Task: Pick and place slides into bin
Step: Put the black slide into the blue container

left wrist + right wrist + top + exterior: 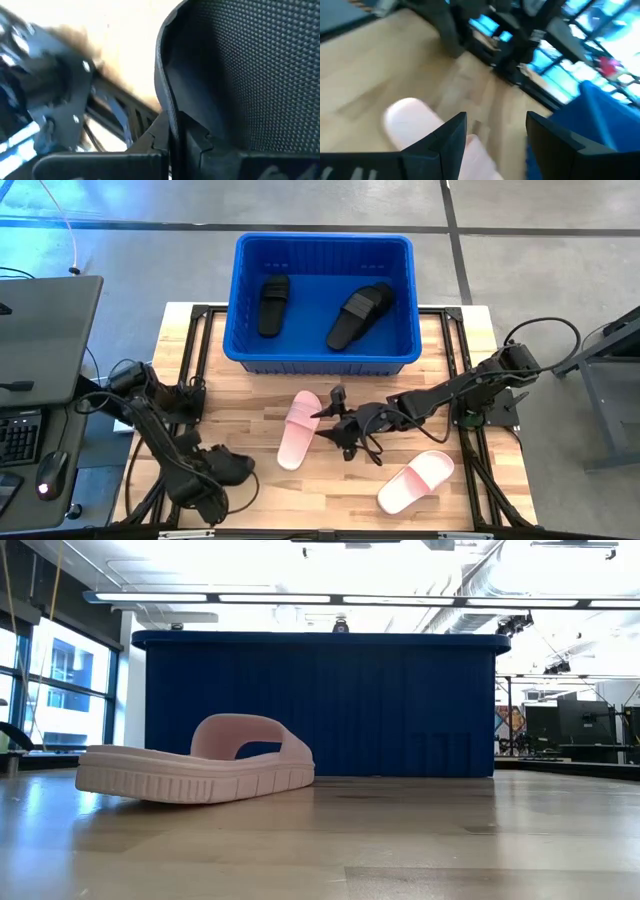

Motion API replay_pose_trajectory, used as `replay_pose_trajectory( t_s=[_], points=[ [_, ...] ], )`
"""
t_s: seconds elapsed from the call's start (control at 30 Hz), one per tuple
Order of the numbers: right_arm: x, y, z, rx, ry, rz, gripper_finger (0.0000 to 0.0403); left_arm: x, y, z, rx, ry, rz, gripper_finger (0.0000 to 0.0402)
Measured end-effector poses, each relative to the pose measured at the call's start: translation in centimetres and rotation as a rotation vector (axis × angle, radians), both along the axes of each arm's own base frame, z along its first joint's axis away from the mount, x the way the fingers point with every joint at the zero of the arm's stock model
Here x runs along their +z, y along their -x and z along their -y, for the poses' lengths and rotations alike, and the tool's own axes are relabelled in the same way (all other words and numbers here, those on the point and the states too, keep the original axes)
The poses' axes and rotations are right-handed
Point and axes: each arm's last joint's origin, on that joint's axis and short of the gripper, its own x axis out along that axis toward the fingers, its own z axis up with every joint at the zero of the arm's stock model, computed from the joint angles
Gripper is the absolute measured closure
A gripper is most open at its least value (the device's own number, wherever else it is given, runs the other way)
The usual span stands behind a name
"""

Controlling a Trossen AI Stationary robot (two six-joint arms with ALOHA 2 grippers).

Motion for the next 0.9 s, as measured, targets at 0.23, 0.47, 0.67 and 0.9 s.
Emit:
replay_pose_trajectory(
  t_s=[0.23,0.47,0.67,0.9],
  points=[
    [0.8,0.1,0.2,-0.273,0.128,0.098,0.0206,5.1,-2.2,0.5,-0.229,-0.088,0.260,0.0396],
    [2.9,1.9,-1.5,-0.410,0.129,0.198,0.0206,11.5,-5.1,0.1,-0.559,-0.287,0.563,0.0398],
    [5.7,5.8,-4.2,-0.479,0.054,0.276,0.0206,17.9,-7.3,-2.6,-0.840,-0.653,0.602,0.0398],
    [5.7,9.3,-5.3,-0.612,0.078,0.247,0.0206,23.2,-9.7,-11.2,-0.742,-1.024,0.374,0.0399]
  ],
)
